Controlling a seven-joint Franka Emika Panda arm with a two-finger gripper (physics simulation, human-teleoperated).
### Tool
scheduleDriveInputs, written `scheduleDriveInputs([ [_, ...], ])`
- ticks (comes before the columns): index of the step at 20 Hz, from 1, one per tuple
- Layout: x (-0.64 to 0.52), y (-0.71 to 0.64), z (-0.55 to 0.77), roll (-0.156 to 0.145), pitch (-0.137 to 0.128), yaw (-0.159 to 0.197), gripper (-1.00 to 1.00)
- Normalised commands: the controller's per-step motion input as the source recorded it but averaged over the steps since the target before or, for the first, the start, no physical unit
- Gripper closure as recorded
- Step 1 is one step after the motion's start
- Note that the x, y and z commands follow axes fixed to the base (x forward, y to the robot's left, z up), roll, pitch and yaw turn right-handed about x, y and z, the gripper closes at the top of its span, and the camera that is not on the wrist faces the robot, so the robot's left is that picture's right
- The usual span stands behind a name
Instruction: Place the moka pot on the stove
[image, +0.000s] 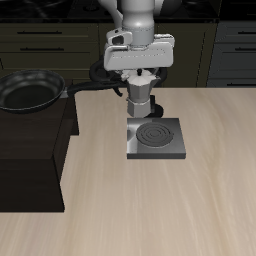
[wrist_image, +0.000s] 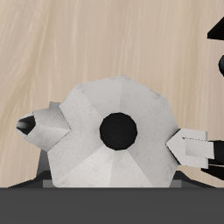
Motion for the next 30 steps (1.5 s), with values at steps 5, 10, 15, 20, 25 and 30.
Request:
scheduleDriveInputs([
  [5,-0.08,-0.1,-0.15,-0.024,0.008,-0.004,1.0],
  [10,-0.17,0.1,-0.12,0.024,0.011,0.001,1.0],
  [15,-0.17,0.11,-0.08,0.038,0.005,0.019,1.0],
  [20,-0.12,0.06,-0.06,0.017,0.003,-0.004,1.0],
  [25,-0.1,0.05,-0.14,0.022,0.019,0.014,1.0],
  [30,-0.12,-0.01,-0.08,0.015,0.006,-0.002,1.0],
])
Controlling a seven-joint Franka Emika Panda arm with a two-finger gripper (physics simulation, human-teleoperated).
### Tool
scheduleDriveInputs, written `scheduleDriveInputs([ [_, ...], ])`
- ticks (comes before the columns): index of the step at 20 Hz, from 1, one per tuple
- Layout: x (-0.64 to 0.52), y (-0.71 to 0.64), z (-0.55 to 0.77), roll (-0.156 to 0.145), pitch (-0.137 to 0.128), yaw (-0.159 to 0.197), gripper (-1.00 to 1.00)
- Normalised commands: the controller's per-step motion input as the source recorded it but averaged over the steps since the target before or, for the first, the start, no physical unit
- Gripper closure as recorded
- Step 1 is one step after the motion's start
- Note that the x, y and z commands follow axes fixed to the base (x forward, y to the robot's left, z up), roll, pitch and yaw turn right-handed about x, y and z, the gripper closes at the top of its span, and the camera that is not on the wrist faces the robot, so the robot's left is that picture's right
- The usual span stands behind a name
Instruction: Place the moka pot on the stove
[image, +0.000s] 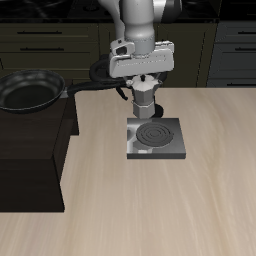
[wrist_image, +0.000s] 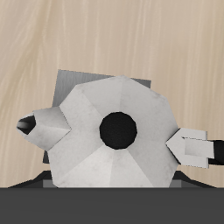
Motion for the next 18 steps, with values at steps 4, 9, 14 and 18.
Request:
scheduleDriveInputs([
  [4,-0.04,-0.04,-0.1,-0.001,0.011,0.011,1.0],
  [9,-0.06,-0.03,-0.09,-0.007,0.011,-0.003,1.0],
  [14,-0.02,-0.01,-0.03,0.0,-0.012,0.021,1.0],
  [18,0.06,0.02,-0.05,0.007,-0.008,0.008,1.0],
])
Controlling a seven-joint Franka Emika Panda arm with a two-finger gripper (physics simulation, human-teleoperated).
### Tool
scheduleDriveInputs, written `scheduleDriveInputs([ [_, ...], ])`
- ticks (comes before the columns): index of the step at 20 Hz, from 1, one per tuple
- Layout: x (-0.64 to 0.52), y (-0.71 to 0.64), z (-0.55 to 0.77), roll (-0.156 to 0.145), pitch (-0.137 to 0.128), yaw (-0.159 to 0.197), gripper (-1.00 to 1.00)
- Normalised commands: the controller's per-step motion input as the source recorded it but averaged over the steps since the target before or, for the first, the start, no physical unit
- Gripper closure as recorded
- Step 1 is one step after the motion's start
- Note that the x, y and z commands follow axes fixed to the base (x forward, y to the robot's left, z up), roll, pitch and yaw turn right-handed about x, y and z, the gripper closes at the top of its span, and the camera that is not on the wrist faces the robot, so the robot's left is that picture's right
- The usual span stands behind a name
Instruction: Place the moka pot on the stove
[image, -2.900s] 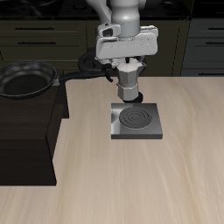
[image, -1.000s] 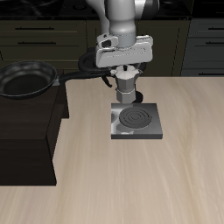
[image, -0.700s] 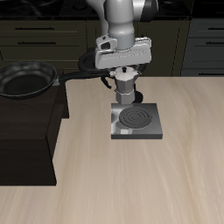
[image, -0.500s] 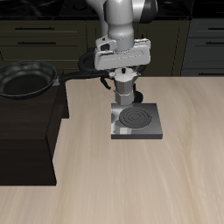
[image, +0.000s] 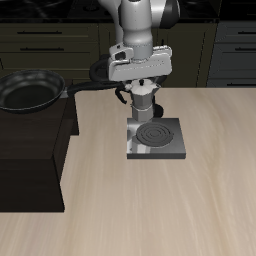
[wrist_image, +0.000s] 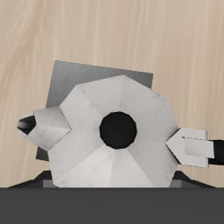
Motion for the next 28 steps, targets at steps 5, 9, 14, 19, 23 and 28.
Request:
scheduleDriveInputs([
  [5,0.05,0.05,-0.11,0.008,0.001,0.004,1.0],
  [9,0.13,0.05,-0.23,0.001,0.026,-0.008,1.0],
  [14,-0.02,0.09,-0.1,0.013,0.009,0.004,1.0],
  [19,0.05,0.05,-0.14,0.007,0.016,0.009,1.0],
  [23,0.04,0.01,-0.15,0.001,0.021,0.024,1.0],
  [28,0.05,-0.03,-0.08,-0.017,-0.006,0.02,-1.0],
])
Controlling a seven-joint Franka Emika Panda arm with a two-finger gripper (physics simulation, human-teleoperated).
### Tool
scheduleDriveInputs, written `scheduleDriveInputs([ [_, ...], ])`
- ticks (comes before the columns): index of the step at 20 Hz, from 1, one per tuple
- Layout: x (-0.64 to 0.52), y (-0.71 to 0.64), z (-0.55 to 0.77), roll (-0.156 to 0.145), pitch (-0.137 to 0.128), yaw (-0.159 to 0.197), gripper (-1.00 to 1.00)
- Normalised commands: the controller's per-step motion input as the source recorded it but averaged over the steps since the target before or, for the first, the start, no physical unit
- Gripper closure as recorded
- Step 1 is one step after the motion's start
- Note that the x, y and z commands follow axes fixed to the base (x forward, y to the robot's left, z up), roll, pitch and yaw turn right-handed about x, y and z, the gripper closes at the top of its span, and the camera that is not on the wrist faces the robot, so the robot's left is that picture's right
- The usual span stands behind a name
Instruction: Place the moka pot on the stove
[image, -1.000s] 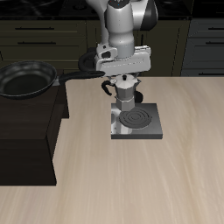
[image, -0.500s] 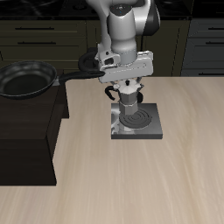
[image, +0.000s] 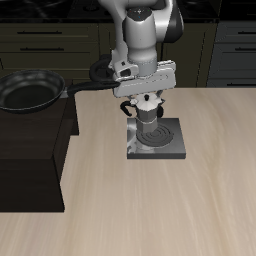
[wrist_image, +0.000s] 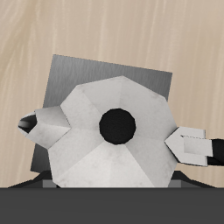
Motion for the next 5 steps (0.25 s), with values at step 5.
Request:
scheduleDriveInputs([
  [5,0.05,-0.01,-0.05,-0.003,0.001,-0.008,-1.0],
])
